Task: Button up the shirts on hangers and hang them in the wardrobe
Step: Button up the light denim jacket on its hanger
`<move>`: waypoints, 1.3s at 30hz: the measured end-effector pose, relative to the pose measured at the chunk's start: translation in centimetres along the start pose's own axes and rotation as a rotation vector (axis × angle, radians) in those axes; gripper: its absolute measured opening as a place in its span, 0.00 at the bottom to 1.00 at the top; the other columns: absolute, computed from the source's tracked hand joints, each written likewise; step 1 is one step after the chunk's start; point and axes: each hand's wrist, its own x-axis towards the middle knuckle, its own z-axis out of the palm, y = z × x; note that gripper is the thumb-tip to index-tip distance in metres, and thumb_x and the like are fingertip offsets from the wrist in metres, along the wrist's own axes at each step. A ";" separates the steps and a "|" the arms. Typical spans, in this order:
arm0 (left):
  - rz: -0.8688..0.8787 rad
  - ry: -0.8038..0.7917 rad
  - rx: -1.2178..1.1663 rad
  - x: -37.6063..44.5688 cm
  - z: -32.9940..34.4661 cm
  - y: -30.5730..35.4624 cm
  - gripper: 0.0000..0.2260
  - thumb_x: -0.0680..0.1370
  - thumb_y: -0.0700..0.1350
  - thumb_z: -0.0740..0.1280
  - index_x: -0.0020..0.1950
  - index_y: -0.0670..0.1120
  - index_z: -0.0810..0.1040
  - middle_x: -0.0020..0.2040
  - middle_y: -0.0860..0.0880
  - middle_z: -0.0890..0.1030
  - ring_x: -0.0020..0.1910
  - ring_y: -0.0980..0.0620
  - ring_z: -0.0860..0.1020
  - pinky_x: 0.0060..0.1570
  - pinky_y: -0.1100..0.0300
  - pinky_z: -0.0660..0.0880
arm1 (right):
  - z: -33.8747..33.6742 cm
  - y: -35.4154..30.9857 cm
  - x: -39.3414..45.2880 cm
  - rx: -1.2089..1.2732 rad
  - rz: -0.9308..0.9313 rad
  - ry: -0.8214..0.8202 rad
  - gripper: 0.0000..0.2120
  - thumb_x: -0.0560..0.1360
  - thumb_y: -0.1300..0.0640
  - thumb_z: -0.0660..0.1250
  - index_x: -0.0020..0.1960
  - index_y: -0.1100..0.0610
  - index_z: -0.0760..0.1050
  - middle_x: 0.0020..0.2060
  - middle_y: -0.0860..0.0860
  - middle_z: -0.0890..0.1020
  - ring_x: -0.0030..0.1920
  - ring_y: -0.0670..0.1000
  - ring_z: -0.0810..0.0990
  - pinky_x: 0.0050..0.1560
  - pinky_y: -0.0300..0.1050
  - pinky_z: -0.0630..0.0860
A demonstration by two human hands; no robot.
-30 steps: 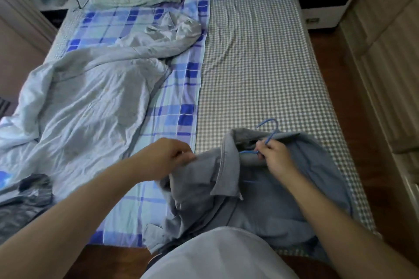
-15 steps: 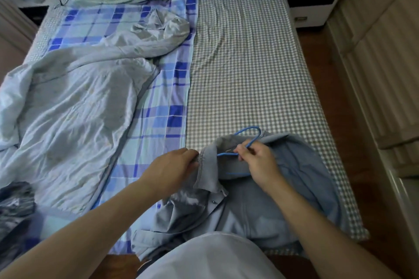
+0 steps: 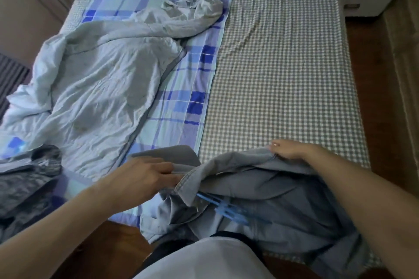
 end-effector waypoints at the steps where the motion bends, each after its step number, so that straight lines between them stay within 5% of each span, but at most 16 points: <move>1: -0.013 0.012 -0.023 -0.5 -0.1 -0.1 0.28 0.69 0.34 0.72 0.64 0.59 0.75 0.42 0.57 0.75 0.38 0.52 0.75 0.37 0.58 0.75 | 0.7 -0.3 0.4 -0.028 -0.013 -0.036 0.36 0.82 0.34 0.55 0.81 0.54 0.58 0.81 0.52 0.58 0.79 0.55 0.60 0.78 0.51 0.56; 6: -0.105 0.042 -0.061 -3.1 0.4 -1.3 0.32 0.75 0.38 0.65 0.74 0.65 0.70 0.43 0.56 0.76 0.41 0.51 0.77 0.38 0.56 0.76 | 1.1 -1.6 -1.2 -0.149 -0.146 -0.217 0.49 0.64 0.20 0.65 0.77 0.46 0.67 0.75 0.44 0.68 0.71 0.49 0.70 0.73 0.49 0.66; 9: -0.166 0.046 -0.091 -4.2 1.1 -2.6 0.37 0.74 0.38 0.65 0.77 0.67 0.64 0.43 0.55 0.75 0.40 0.50 0.76 0.34 0.54 0.74 | 1.4 -1.0 -3.8 -0.188 -0.153 -0.246 0.32 0.64 0.27 0.74 0.64 0.37 0.73 0.63 0.39 0.74 0.61 0.47 0.76 0.64 0.47 0.75; 12: -0.237 0.077 -0.121 -4.7 1.2 -3.5 0.30 0.75 0.40 0.65 0.73 0.65 0.71 0.45 0.57 0.74 0.40 0.51 0.77 0.31 0.57 0.71 | 4.3 -0.1 -6.3 -0.451 -0.219 0.107 0.18 0.70 0.34 0.71 0.55 0.41 0.76 0.53 0.43 0.76 0.55 0.48 0.74 0.58 0.49 0.74; 15: -0.199 0.093 -0.098 -5.0 1.1 -3.2 0.27 0.76 0.42 0.65 0.71 0.66 0.71 0.44 0.58 0.72 0.39 0.52 0.76 0.28 0.59 0.67 | 8.8 0.7 -7.6 -0.326 -0.153 0.358 0.10 0.80 0.43 0.65 0.45 0.47 0.78 0.52 0.48 0.79 0.54 0.49 0.75 0.55 0.50 0.76; 17: -0.140 0.106 -0.067 -5.3 0.5 -2.5 0.27 0.76 0.45 0.61 0.71 0.68 0.71 0.47 0.58 0.72 0.41 0.53 0.77 0.28 0.60 0.66 | 11.9 0.7 -8.6 -0.084 -0.088 0.388 0.10 0.79 0.46 0.67 0.58 0.48 0.79 0.61 0.49 0.78 0.59 0.52 0.77 0.59 0.50 0.77; 20: -0.054 0.153 -0.040 -6.6 0.3 -1.8 0.27 0.74 0.46 0.59 0.71 0.65 0.74 0.46 0.58 0.72 0.40 0.52 0.77 0.29 0.62 0.66 | 15.3 -0.9 -10.1 0.363 0.036 0.370 0.27 0.78 0.49 0.70 0.75 0.50 0.67 0.67 0.48 0.72 0.66 0.55 0.75 0.58 0.45 0.74; 23: 0.018 0.107 -0.020 -9.1 1.3 -1.9 0.30 0.76 0.42 0.63 0.75 0.67 0.68 0.43 0.56 0.74 0.41 0.49 0.78 0.31 0.54 0.74 | 17.4 -3.8 -11.1 0.754 0.093 0.395 0.23 0.77 0.46 0.72 0.69 0.47 0.70 0.61 0.49 0.75 0.57 0.51 0.77 0.48 0.42 0.76; 26: -0.017 0.147 -0.018 -12.3 1.9 -1.6 0.31 0.75 0.40 0.68 0.73 0.66 0.71 0.42 0.56 0.73 0.39 0.50 0.76 0.30 0.54 0.73 | 19.7 -5.6 -11.5 0.741 0.108 0.440 0.21 0.76 0.45 0.73 0.64 0.54 0.79 0.57 0.50 0.83 0.54 0.51 0.81 0.56 0.50 0.80; 28: -0.084 0.188 -0.054 -14.5 1.8 -1.1 0.22 0.77 0.45 0.64 0.67 0.65 0.75 0.41 0.56 0.73 0.37 0.49 0.77 0.28 0.54 0.72 | 20.5 -6.4 -13.5 0.547 0.089 0.428 0.19 0.78 0.46 0.70 0.65 0.54 0.78 0.59 0.50 0.82 0.57 0.52 0.81 0.58 0.51 0.78; 30: -0.165 0.218 -0.109 -16.0 1.0 -0.5 0.17 0.78 0.54 0.57 0.63 0.65 0.77 0.41 0.56 0.76 0.37 0.47 0.79 0.30 0.54 0.74 | 19.1 -6.9 -17.2 0.388 0.035 0.633 0.19 0.80 0.50 0.68 0.68 0.56 0.76 0.64 0.54 0.80 0.61 0.56 0.79 0.58 0.48 0.74; 33: -0.255 0.218 -0.148 -15.1 -3.7 1.7 0.20 0.76 0.61 0.54 0.65 0.71 0.76 0.50 0.58 0.84 0.50 0.49 0.82 0.44 0.53 0.78 | 13.8 -8.2 -26.4 0.358 -0.012 1.086 0.10 0.82 0.56 0.65 0.61 0.58 0.77 0.58 0.59 0.81 0.58 0.61 0.79 0.52 0.48 0.71; 35: -0.241 0.323 -0.101 -13.3 -8.7 4.0 0.17 0.79 0.60 0.58 0.64 0.68 0.79 0.55 0.55 0.85 0.55 0.47 0.82 0.47 0.53 0.78 | 10.0 -10.2 -34.3 0.357 -0.038 1.318 0.08 0.82 0.58 0.65 0.58 0.61 0.76 0.54 0.63 0.81 0.55 0.63 0.79 0.51 0.49 0.69; 39: -0.187 0.615 -0.027 -11.3 -20.6 9.9 0.10 0.78 0.49 0.64 0.53 0.52 0.85 0.47 0.47 0.85 0.48 0.42 0.82 0.41 0.53 0.77 | 6.2 -14.5 -49.1 0.273 0.001 1.754 0.12 0.80 0.52 0.65 0.54 0.61 0.77 0.48 0.66 0.82 0.50 0.68 0.79 0.45 0.53 0.70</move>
